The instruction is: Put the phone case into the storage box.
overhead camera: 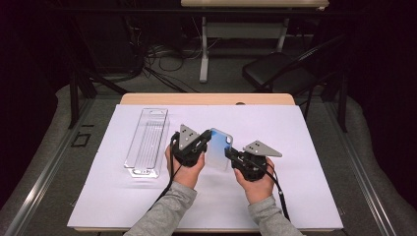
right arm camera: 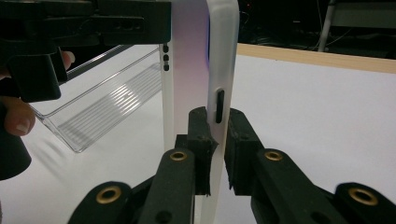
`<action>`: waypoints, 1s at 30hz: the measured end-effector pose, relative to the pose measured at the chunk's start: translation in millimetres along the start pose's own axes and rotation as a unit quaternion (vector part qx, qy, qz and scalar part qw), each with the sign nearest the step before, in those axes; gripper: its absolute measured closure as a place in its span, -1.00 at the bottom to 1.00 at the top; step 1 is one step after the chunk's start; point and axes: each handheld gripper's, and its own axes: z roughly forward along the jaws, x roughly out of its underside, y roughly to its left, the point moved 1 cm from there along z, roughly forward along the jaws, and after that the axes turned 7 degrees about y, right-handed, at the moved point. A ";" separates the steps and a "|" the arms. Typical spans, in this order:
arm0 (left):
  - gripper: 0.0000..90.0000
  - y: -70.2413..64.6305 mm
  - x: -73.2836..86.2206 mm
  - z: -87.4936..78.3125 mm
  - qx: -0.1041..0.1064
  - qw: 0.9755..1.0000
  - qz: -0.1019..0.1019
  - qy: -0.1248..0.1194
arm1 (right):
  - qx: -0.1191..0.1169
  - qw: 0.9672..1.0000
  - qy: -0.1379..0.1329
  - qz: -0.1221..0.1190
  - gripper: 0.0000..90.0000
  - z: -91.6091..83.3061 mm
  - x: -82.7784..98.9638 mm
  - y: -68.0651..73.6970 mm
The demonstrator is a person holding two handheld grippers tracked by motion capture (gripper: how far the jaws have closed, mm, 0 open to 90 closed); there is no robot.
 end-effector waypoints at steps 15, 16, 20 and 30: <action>0.96 -0.7 0.3 1.2 -0.006 1.000 0.001 0.001 | -0.002 1.000 -0.001 0.001 0.82 0.5 0.4 0.2; 0.96 -0.9 0.3 1.3 -0.007 1.000 0.002 0.001 | -0.003 1.000 -0.001 0.001 0.81 0.7 0.5 0.3; 0.96 -0.7 0.5 1.7 -0.008 1.000 0.002 0.001 | -0.005 1.000 0.000 0.000 0.81 0.8 0.7 1.3; 0.97 -0.2 1.2 3.7 -0.018 1.000 0.008 0.007 | -0.009 1.000 -0.006 -0.003 0.78 0.7 0.3 3.1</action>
